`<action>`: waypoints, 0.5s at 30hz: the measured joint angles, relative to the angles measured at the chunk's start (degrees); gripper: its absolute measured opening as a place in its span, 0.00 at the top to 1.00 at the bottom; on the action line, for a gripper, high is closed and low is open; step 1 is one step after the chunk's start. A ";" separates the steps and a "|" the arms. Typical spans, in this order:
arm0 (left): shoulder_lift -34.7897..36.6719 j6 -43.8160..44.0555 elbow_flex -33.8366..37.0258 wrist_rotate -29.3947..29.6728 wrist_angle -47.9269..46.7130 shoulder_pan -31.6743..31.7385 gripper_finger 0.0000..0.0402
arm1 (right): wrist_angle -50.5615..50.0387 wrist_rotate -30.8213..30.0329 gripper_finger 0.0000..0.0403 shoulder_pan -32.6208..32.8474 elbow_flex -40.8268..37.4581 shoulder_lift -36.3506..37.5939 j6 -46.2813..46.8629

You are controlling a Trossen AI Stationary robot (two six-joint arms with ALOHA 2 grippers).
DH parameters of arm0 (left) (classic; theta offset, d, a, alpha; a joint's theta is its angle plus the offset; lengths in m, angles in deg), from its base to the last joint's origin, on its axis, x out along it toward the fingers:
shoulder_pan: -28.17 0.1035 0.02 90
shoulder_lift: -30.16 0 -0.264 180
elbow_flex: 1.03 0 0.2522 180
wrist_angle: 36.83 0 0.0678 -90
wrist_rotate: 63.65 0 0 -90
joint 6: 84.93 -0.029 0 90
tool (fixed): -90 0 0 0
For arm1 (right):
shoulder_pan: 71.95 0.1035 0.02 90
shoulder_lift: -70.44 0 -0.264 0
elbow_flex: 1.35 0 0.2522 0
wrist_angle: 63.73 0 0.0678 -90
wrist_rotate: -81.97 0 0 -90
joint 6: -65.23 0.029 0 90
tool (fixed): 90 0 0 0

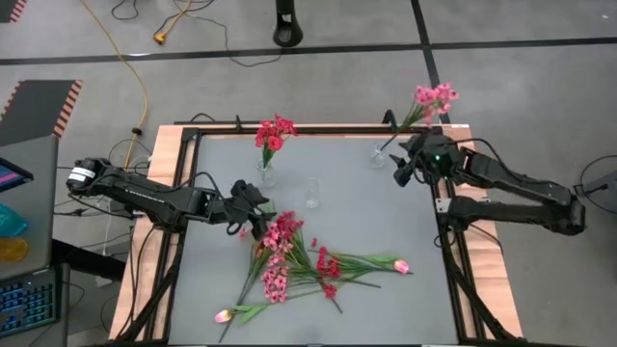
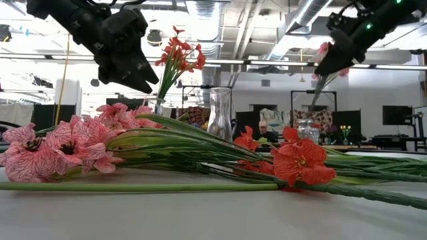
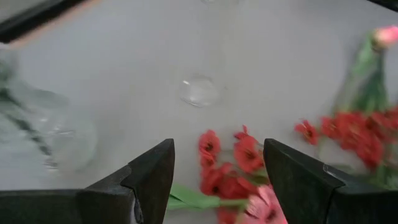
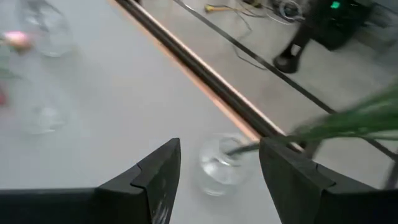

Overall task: Sort flowers into vase by color
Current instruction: Put the pink flower into the top right transparent vase

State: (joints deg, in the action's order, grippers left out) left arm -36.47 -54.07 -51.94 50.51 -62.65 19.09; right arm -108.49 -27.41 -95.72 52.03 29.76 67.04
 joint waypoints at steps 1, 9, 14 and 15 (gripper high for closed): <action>0.00 -0.07 0.01 -1.37 0.00 0.00 0.42 | 0.05 0.00 0.39 1.36 0.11 0.00 0.85; 0.00 1.41 0.01 -7.66 -0.02 -3.32 0.42 | 0.16 0.04 0.39 12.68 0.12 -0.92 7.93; 0.00 9.87 0.00 -10.29 -0.86 -8.57 0.42 | 0.22 0.04 0.39 18.46 0.12 -2.83 9.33; 0.00 11.86 0.01 -10.56 -1.41 -9.78 0.42 | 0.24 0.04 0.39 19.44 0.12 -3.37 9.35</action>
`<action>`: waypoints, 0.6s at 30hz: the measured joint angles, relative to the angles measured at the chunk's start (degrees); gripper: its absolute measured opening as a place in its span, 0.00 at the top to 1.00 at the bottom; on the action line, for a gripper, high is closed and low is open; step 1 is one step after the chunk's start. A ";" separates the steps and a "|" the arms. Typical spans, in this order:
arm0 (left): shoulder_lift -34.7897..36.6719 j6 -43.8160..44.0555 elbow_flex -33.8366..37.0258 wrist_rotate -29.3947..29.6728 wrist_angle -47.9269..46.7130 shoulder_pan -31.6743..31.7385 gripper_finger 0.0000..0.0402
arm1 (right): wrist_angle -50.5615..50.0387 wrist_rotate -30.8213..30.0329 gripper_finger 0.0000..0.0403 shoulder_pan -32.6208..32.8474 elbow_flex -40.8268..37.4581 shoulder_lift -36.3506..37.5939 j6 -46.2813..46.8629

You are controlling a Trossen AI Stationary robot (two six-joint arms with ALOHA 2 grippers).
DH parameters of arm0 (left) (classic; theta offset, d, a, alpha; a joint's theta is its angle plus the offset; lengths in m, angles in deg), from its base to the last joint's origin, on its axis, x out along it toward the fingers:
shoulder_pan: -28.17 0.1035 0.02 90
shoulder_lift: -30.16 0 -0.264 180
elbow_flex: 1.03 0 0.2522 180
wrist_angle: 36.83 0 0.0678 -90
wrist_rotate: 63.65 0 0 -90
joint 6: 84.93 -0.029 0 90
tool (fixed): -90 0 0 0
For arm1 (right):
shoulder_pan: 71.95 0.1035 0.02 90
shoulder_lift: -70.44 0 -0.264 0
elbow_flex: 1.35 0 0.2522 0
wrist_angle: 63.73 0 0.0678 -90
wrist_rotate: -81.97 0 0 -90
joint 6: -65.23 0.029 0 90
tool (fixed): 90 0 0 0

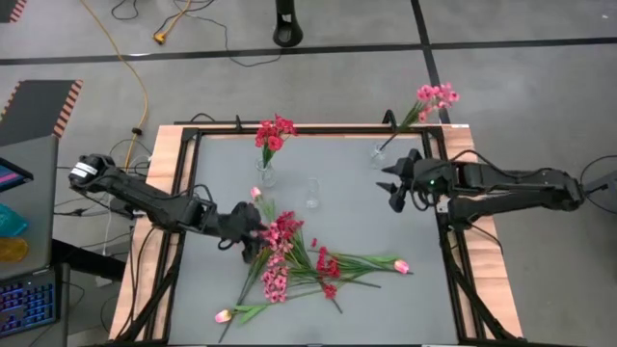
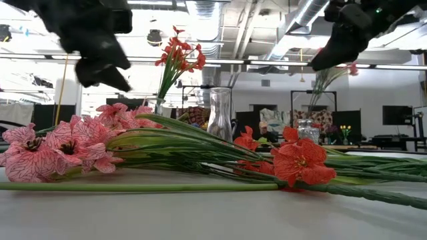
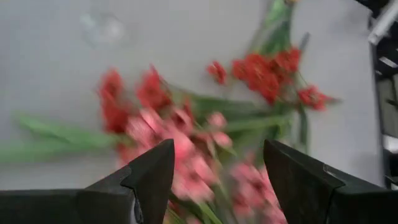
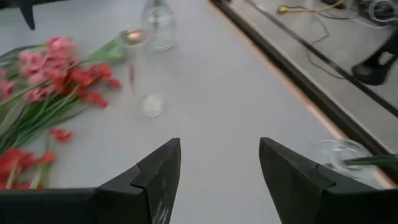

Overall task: Sort flowers into vase by color
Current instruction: Put the pink flower into the top right transparent vase

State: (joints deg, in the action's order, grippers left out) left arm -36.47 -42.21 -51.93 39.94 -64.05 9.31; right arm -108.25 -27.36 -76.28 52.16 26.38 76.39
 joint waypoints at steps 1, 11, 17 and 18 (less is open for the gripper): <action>0.00 2.18 -0.01 -0.31 -0.68 -1.20 0.42 | -0.02 -0.02 0.39 0.90 0.00 -0.53 0.00; -0.23 27.37 0.00 -1.45 -8.12 -11.89 0.42 | 2.18 -0.08 0.39 6.71 0.00 -7.62 1.48; -5.54 34.45 -0.02 -0.56 -7.52 -15.44 0.42 | 8.15 -0.13 0.39 8.55 0.00 -10.71 0.63; -6.98 35.14 -0.02 -1.27 -7.45 -15.74 0.42 | 9.14 -0.13 0.39 8.67 0.00 -11.05 0.50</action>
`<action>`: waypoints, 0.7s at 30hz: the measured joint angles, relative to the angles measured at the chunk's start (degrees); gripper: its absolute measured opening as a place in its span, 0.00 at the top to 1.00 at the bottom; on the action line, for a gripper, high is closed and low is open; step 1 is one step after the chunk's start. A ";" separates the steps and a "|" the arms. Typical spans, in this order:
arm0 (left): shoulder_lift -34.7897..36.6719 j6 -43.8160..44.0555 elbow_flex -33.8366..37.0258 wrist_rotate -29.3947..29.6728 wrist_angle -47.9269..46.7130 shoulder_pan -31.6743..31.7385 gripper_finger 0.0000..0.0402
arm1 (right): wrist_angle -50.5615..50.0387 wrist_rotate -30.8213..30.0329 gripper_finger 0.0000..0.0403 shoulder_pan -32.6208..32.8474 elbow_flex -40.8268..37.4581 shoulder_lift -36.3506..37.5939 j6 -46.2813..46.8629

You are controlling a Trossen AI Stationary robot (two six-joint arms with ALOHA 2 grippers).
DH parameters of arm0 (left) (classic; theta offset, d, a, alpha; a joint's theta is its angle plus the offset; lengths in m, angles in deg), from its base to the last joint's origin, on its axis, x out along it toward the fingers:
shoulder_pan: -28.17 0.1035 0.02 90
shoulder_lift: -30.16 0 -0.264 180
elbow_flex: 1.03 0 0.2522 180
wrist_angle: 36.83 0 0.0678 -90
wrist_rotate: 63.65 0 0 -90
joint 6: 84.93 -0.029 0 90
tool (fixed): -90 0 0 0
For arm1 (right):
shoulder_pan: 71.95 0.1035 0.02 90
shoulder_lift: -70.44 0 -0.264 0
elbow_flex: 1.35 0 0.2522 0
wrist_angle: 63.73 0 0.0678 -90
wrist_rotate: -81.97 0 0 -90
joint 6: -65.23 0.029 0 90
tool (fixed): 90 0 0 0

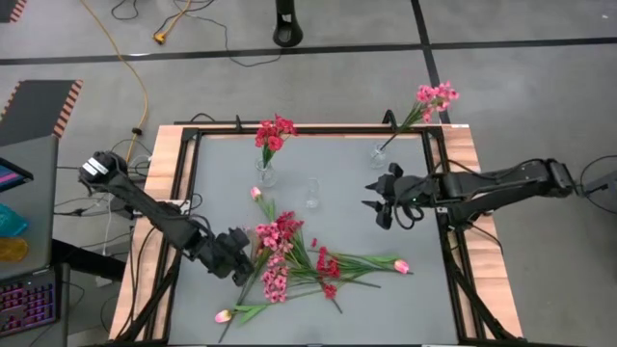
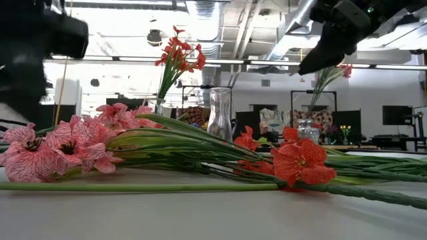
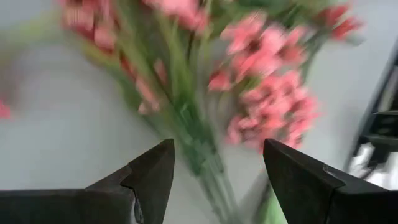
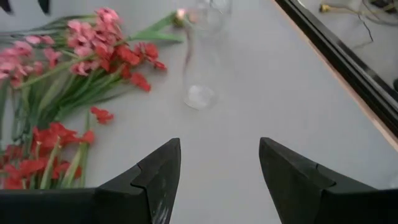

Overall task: Sort flowers into vase by color
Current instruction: Put the pink flower into the top right transparent vase

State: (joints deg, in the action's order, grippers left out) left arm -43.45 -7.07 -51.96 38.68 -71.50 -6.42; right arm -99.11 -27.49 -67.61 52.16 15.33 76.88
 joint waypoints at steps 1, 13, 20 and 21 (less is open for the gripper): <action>-1.55 0.56 0.00 -0.61 0.40 -0.19 0.42 | 1.05 -0.01 0.39 0.17 0.00 -0.29 -0.10; -15.27 -1.10 -4.92 -1.10 2.36 -0.28 0.44 | 4.76 -0.15 0.39 0.13 0.00 -0.42 -0.10; -15.47 -1.62 -6.12 -0.58 1.99 -0.28 0.68 | 5.00 -0.15 0.39 0.13 0.00 -0.39 -0.10; -15.36 -1.59 -6.12 -0.60 1.93 -0.28 0.73 | 5.09 -0.15 0.39 0.13 0.00 -0.39 -0.10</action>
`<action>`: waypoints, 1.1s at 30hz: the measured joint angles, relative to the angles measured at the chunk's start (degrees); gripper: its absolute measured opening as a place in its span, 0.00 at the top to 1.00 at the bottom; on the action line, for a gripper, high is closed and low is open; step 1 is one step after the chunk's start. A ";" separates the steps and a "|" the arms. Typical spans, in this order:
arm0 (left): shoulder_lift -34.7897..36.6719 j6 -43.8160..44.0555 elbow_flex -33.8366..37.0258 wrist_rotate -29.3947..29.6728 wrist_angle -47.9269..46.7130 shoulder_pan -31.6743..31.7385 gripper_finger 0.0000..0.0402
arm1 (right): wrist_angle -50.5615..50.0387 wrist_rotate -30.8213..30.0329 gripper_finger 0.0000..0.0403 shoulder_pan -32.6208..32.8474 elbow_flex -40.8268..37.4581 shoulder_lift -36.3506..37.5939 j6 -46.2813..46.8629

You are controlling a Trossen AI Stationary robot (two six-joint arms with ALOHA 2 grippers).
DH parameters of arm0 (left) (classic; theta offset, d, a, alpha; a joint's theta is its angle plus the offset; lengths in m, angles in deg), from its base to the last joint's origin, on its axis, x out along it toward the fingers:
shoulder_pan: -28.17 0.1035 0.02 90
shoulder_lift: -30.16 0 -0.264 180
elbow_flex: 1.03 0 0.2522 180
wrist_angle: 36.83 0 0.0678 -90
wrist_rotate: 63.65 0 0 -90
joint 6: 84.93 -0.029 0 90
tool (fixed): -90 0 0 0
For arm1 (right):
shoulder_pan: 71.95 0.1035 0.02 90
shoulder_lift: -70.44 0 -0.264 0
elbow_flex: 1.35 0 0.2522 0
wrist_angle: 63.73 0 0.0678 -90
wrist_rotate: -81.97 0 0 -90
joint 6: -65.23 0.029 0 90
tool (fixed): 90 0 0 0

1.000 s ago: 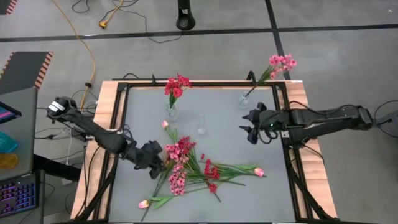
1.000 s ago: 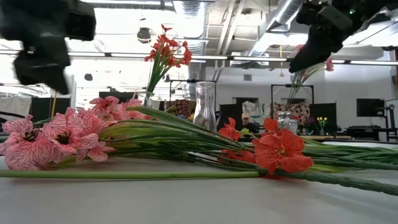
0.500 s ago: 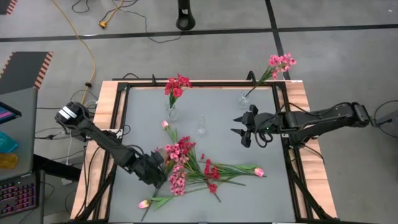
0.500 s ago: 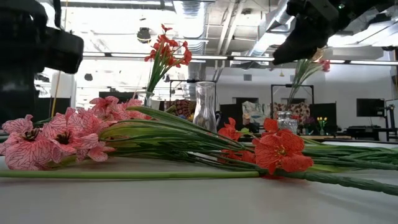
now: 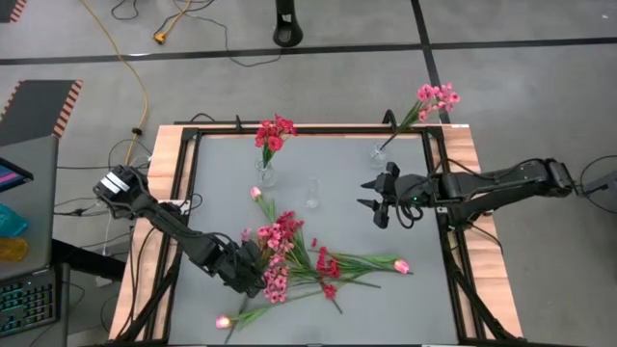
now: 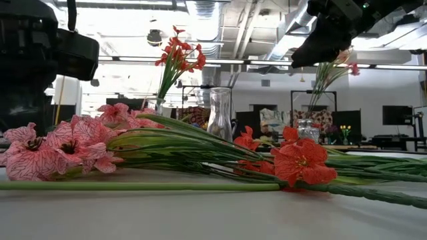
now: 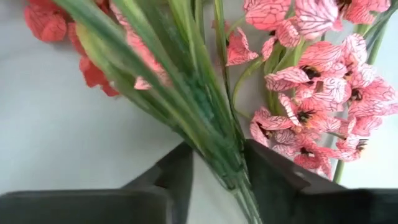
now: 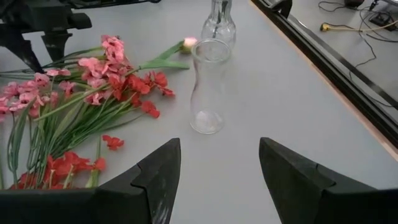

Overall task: Sort flowers into vase by color
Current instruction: Put the pink flower into the top right transparent vase

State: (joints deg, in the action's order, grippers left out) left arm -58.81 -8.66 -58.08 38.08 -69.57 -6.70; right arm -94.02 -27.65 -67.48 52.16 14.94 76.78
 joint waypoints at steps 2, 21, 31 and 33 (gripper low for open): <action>0.03 0.00 0.00 0.16 0.00 0.00 0.82 | -0.02 0.00 0.39 0.00 0.00 0.00 0.00; 16.59 -4.63 0.00 12.62 -8.30 0.03 1.00 | 2.98 0.02 0.39 0.00 0.00 0.00 0.04; 28.72 -16.27 0.00 29.52 -5.77 0.12 1.00 | 7.35 0.21 0.39 0.04 0.00 0.02 1.11; 29.69 -19.70 0.00 32.48 -3.77 0.13 1.00 | 8.49 0.22 0.39 0.04 0.00 0.02 2.23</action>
State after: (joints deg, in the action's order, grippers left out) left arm -29.12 -28.36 -58.08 70.56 -73.34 -6.57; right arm -85.53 -27.43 -67.43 52.16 14.96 79.01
